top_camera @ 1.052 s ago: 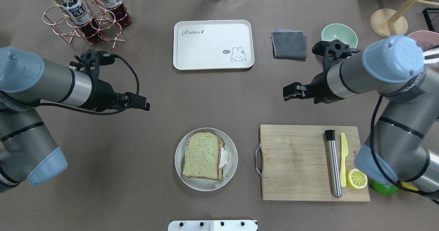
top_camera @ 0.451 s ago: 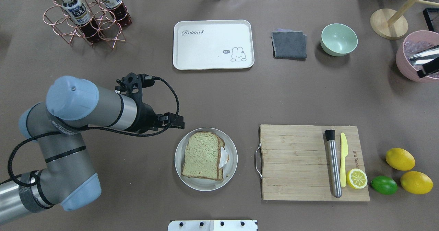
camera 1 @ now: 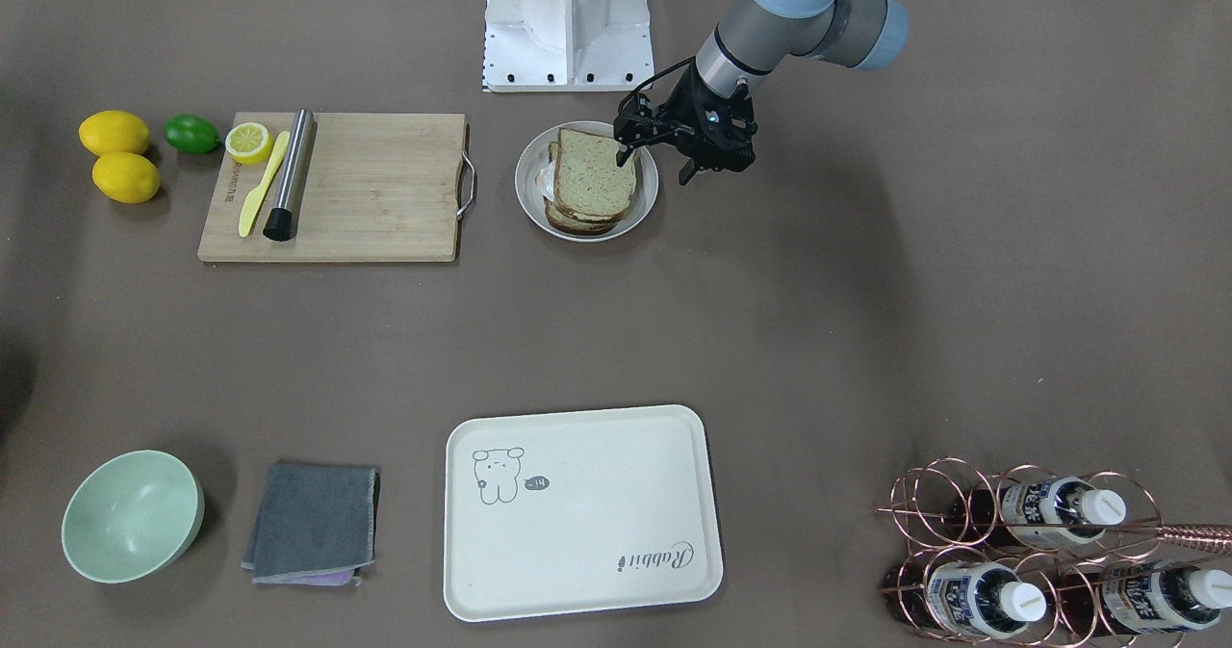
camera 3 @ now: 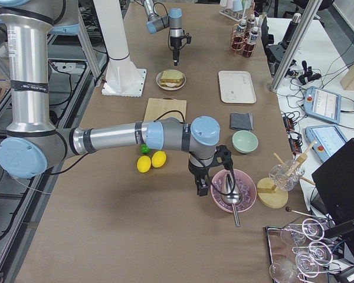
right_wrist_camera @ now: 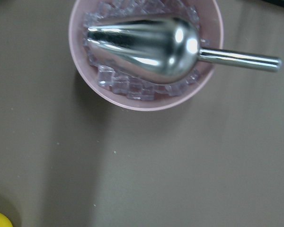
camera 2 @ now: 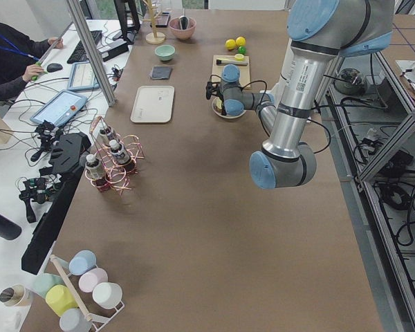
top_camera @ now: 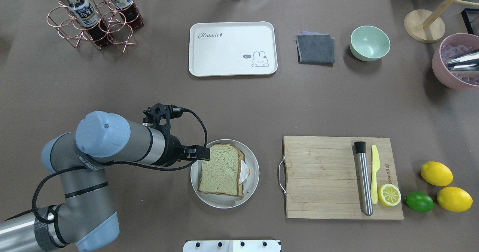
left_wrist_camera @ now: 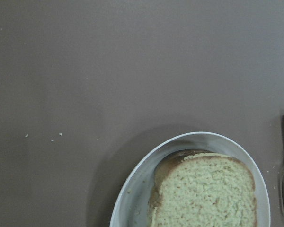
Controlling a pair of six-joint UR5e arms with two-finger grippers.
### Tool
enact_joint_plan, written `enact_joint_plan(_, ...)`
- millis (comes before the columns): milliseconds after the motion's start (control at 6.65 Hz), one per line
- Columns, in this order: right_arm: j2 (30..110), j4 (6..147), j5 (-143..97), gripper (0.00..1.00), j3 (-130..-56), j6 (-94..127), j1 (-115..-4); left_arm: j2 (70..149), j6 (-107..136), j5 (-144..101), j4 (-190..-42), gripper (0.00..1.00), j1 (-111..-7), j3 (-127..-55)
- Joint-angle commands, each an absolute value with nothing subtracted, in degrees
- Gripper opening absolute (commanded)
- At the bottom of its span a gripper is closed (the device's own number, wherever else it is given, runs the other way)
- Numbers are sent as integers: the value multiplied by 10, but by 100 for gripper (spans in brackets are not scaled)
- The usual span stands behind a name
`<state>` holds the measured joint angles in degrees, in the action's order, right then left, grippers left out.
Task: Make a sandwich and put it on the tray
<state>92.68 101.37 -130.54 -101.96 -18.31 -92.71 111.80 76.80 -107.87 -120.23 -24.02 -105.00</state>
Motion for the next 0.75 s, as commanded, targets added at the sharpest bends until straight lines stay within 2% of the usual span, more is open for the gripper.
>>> enact_joint_plan(0, 937, 1022, -1296, 100, -1015, -207, -949, 1101, 767, -1072, -1208, 83, -235, -1041)
enact_joint_plan(150, 938, 1022, -1296, 100, -1017, -207, -949, 1100, 766, -1072, -1207, 63, -235, -1038)
enact_joint_plan(301, 938, 1021, -1296, 100, -1016, -207, -950, 1099, 766, -1071, -1208, 50, -233, -1038)
enact_joint_plan(601, 939, 1020, -1296, 100, -1016, -207, -951, 1102, 766, -1071, -1208, 42, -217, -1028)
